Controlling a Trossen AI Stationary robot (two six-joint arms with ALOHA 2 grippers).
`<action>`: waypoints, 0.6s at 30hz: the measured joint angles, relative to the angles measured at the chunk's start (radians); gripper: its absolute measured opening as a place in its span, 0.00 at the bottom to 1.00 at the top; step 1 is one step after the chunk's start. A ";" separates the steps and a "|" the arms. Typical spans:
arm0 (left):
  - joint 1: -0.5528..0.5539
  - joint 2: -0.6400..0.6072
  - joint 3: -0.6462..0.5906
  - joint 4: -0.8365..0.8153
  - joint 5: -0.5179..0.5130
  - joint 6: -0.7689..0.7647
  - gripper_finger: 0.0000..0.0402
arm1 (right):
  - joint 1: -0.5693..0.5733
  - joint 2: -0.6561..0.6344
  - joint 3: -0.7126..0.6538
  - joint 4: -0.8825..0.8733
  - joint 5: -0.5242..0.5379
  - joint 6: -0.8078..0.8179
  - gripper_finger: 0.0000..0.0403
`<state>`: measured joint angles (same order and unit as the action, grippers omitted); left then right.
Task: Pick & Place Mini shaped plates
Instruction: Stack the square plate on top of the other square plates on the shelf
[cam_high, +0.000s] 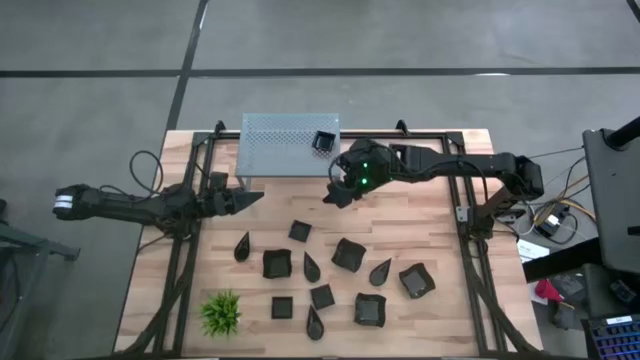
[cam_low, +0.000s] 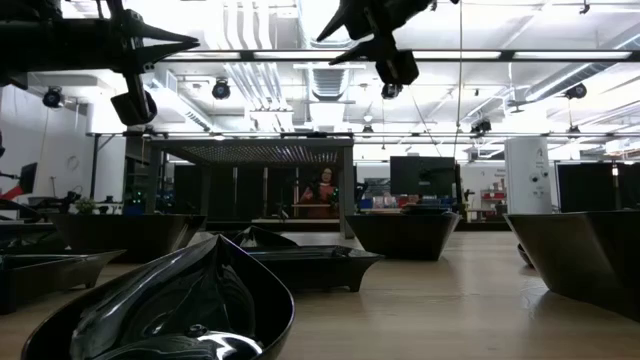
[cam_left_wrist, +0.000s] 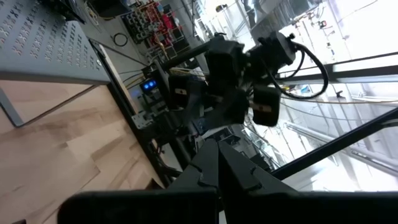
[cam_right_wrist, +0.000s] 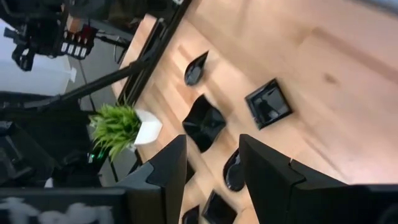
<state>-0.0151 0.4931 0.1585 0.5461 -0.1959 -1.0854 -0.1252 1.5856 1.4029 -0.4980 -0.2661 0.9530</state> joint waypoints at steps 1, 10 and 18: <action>0.000 0.000 0.000 0.000 0.000 -0.006 0.00 | 0.011 0.000 0.000 0.000 0.000 0.012 0.35; 0.000 0.000 0.000 0.000 0.000 -0.023 0.00 | 0.132 0.000 0.000 0.001 0.003 0.135 0.34; 0.000 0.000 0.000 0.004 0.000 -0.043 0.00 | 0.281 0.019 0.000 0.003 0.117 0.321 0.34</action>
<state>-0.0151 0.4932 0.1585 0.5498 -0.1958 -1.1284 0.1555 1.6046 1.4025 -0.4953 -0.1495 1.2737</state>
